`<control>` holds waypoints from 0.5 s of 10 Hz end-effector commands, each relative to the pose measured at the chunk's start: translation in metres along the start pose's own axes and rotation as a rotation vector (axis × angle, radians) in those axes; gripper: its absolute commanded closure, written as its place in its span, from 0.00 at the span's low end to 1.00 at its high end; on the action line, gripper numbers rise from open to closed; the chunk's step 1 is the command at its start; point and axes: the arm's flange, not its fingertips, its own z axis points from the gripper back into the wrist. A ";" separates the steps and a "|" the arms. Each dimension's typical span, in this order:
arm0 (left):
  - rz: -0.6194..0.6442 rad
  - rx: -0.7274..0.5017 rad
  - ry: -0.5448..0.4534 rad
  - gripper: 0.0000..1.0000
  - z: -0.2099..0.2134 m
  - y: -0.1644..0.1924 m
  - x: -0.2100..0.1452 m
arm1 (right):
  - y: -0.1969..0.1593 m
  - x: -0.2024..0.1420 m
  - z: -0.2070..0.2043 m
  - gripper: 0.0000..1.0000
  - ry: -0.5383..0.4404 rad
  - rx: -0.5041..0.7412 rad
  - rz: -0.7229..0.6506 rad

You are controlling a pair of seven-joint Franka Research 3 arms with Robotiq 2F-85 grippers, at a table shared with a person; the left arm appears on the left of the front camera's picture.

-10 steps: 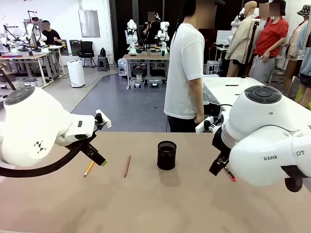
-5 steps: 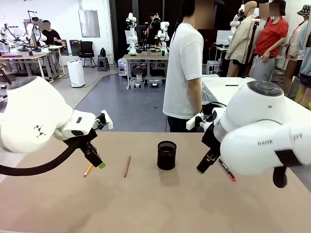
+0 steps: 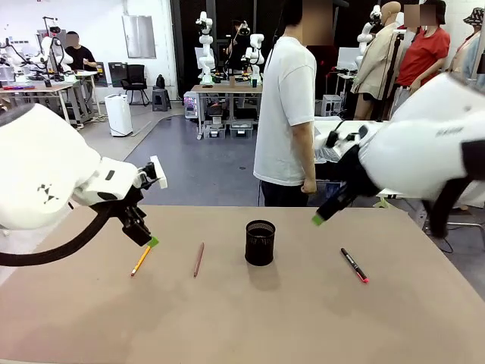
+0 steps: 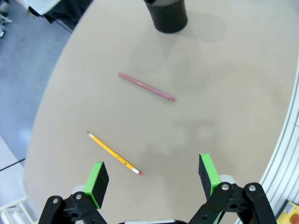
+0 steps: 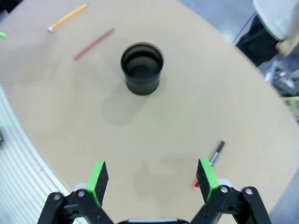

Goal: Place the pens into the pen holder.
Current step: Pick up a writing instrument from the table and place it into the Pen holder.

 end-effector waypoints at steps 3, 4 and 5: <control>-0.014 0.122 -0.088 0.00 0.046 -0.111 -0.110 | -0.047 -0.003 0.067 0.00 -0.043 0.077 0.025; -0.019 0.141 -0.092 0.00 0.051 -0.116 -0.115 | -0.053 -0.008 0.078 0.00 -0.058 0.060 0.040; -0.033 0.080 -0.062 0.00 0.043 0.001 0.014 | -0.058 -0.013 0.086 0.00 -0.080 0.053 0.058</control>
